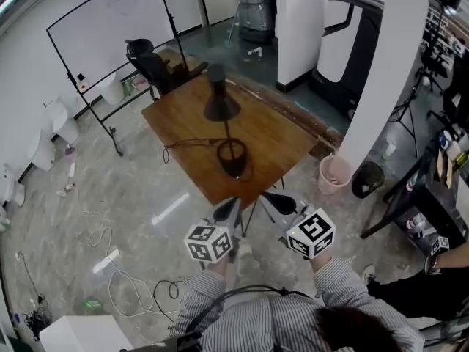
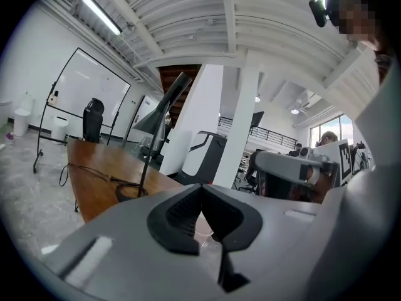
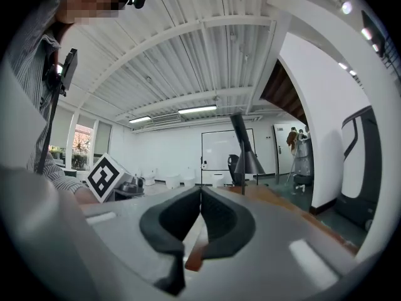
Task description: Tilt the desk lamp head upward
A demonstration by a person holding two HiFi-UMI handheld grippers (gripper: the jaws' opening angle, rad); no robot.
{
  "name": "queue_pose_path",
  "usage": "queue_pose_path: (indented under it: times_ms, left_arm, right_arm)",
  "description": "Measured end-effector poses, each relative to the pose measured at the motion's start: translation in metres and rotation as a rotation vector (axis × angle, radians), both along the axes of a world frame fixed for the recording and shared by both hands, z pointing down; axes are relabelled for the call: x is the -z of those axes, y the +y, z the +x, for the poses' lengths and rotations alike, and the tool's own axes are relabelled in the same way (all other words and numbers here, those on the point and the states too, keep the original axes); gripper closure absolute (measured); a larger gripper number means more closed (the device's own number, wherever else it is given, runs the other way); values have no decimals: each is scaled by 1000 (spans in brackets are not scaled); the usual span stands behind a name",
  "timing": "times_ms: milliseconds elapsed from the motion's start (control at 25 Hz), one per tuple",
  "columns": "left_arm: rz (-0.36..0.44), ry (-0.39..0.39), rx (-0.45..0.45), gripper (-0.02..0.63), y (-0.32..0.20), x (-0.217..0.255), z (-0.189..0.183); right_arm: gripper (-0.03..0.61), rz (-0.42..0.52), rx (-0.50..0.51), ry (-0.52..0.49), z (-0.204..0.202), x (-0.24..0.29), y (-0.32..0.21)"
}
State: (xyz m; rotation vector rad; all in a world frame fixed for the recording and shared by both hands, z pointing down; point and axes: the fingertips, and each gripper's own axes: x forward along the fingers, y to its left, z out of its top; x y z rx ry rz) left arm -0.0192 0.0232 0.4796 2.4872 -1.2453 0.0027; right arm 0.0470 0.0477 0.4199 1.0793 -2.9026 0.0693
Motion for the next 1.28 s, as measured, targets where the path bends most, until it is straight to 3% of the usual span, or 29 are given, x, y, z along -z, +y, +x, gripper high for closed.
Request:
queue_pose_path:
  times_ms: [200,600,880,1040,1280]
  left_arm:
    - [21,-8,-34,603,-67,-4,-11]
    - [-11,-13,-120,549,-168,-19,-24]
    - [-24,-24,-142,488,-206,-30,-26]
    - [-40,-11,-163,460,-221,-35,-20]
    - [-74,14,-178,485,-239,-39,-16]
  right_arm:
    - [575,53,4,2,-9,11,-70]
    - [574,95,-46,11,-31,30,-188]
    - [552,205,-7,66,-39,61,-223]
    - [468,281,35,80,-43,90,-233]
    - [423,401,128,111,-54,141,-242]
